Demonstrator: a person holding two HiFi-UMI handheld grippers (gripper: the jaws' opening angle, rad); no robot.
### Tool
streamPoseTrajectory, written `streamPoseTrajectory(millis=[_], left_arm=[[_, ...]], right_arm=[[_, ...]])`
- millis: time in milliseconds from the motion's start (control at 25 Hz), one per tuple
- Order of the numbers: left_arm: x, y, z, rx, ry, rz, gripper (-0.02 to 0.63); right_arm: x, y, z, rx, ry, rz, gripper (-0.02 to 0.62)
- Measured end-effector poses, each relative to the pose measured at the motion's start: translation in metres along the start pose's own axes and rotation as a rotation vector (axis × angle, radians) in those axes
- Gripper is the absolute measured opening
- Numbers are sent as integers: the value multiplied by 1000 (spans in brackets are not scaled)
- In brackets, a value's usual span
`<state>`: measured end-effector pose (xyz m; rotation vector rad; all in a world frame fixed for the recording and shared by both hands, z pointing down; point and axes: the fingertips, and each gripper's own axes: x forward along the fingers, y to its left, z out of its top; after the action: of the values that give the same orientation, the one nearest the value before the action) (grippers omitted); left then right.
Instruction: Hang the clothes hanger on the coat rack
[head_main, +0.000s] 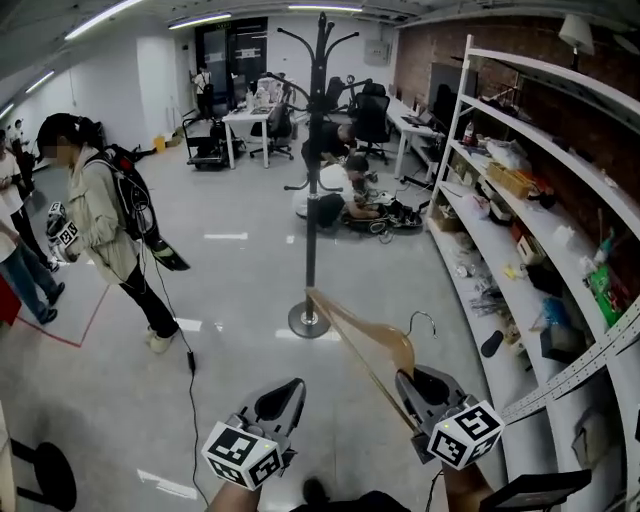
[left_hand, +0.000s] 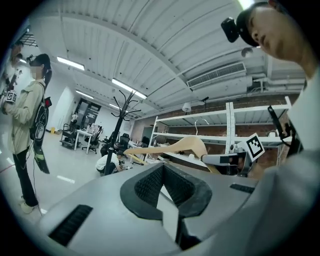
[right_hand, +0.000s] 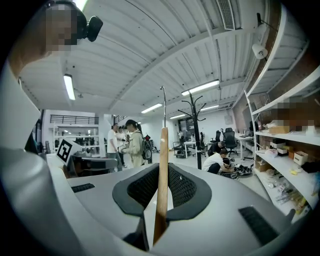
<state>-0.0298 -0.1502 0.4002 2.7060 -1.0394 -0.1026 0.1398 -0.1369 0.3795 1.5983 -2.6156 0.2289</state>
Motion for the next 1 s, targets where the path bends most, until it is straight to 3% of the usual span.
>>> streamPoseTrajectory(millis=[320,440,640,1000], left_arm=[[33,48,4,-11,3,6,0],[53,67,-1,-13,29,27,0],[125,98,14,-24,37,12,0],[241,158,46,20,33,93,0]], right_arm=[[65,-17,3,-50,26,1,54],[94,-34,-3,-16,29,34,54],[149,-88,4,15,2,62,54],[246,-178,41,-9,-8,159,54]])
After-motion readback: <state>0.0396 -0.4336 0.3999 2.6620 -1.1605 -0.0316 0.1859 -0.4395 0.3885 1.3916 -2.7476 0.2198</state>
